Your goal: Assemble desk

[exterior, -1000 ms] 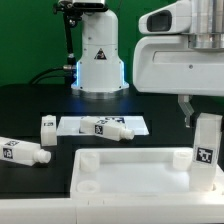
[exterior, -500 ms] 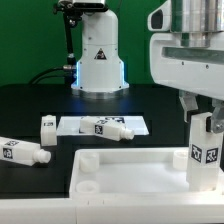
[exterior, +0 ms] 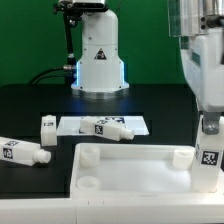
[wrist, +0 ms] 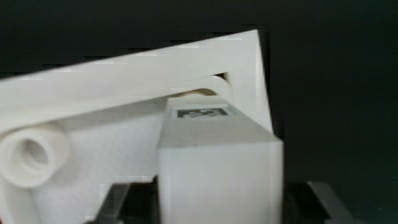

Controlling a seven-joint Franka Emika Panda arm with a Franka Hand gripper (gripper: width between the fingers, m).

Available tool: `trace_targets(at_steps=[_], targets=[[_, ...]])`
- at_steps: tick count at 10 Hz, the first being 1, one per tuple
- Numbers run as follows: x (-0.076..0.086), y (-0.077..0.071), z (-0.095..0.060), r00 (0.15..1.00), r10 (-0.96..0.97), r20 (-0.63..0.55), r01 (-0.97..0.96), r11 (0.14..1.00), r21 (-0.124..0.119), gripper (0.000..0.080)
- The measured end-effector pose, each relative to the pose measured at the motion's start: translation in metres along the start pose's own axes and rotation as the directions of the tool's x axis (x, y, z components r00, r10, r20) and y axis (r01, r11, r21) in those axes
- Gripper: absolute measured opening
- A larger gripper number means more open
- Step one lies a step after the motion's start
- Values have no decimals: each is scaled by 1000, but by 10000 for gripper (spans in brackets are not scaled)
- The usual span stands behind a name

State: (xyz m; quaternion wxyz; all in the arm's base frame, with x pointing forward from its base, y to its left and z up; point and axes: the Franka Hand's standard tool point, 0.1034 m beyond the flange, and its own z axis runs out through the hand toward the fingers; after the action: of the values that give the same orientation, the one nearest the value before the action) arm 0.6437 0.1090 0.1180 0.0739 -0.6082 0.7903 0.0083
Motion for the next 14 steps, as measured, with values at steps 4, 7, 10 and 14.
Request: trace_targets(at_steps=[4, 7, 10, 14], targets=[[0, 0, 1, 996, 88, -2, -88, 996, 1, 380], [-15, -7, -36, 998, 42, 40, -43, 998, 34, 630], [-19, -8, -40, 998, 38, 46, -40, 998, 39, 649], [-12, -4, -37, 998, -39, 46, 36, 998, 52, 649]])
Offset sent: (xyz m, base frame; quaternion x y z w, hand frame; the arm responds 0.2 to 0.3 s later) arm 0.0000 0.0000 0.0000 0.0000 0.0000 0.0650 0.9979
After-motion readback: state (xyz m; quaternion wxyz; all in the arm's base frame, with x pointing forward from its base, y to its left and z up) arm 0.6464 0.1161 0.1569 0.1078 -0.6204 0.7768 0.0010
